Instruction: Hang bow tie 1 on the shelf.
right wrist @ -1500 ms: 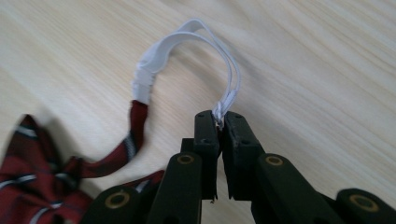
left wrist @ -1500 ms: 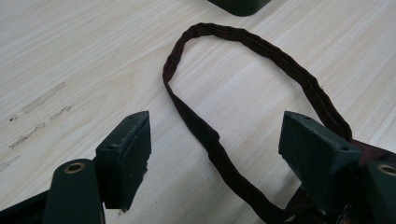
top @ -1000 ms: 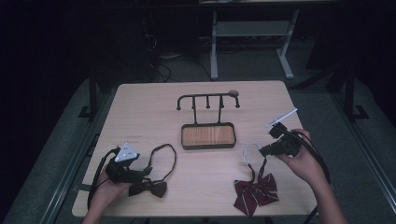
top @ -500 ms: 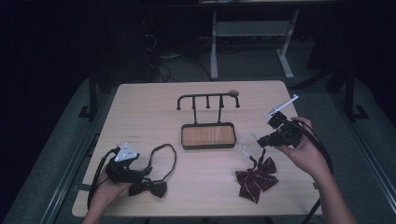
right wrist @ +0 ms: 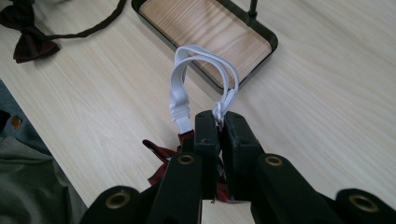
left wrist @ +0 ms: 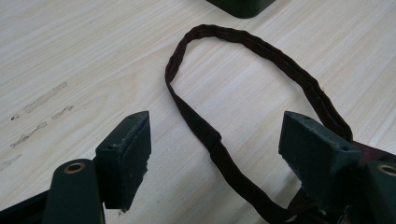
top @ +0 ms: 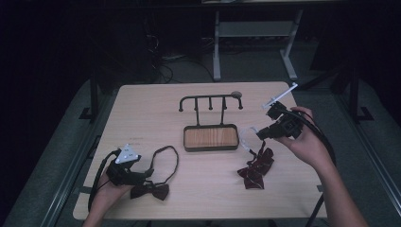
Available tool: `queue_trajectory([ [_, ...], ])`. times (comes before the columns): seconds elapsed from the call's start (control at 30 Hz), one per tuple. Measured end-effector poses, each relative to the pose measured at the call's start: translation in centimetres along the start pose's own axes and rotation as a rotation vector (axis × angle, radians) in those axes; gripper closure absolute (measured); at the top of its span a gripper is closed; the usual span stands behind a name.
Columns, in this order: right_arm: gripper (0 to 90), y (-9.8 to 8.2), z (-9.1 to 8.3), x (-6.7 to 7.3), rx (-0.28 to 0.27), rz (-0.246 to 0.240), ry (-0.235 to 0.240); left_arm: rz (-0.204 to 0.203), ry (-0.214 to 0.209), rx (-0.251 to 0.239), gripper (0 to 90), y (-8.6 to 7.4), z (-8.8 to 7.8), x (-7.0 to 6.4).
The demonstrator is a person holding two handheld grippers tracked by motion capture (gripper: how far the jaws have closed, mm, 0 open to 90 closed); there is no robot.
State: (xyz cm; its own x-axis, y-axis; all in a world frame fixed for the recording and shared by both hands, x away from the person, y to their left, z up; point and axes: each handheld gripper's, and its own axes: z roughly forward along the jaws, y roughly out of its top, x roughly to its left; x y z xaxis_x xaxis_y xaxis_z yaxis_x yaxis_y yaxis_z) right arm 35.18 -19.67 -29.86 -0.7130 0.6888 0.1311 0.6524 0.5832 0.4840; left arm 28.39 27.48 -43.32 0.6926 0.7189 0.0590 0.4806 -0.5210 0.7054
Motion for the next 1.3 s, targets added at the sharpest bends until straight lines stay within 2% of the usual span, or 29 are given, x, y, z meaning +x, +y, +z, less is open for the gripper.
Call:
queue_trajectory([
  [0.47,84.7,2.5,-0.6,0.1,0.009,-0.025,-0.013,0.001,-0.001,-0.005,25.7,0.1,-0.2,0.0],
  [0.77,84.7,3.6,-0.7,0.0,0.006,-0.027,-0.014,-0.011,-0.007,-0.010,25.8,0.0,-0.1,0.2],
  [1.3,84.9,5.4,-1.0,-0.7,0.005,-0.021,-0.030,-0.006,-0.009,-0.013,25.9,0.1,-0.1,0.4],
])
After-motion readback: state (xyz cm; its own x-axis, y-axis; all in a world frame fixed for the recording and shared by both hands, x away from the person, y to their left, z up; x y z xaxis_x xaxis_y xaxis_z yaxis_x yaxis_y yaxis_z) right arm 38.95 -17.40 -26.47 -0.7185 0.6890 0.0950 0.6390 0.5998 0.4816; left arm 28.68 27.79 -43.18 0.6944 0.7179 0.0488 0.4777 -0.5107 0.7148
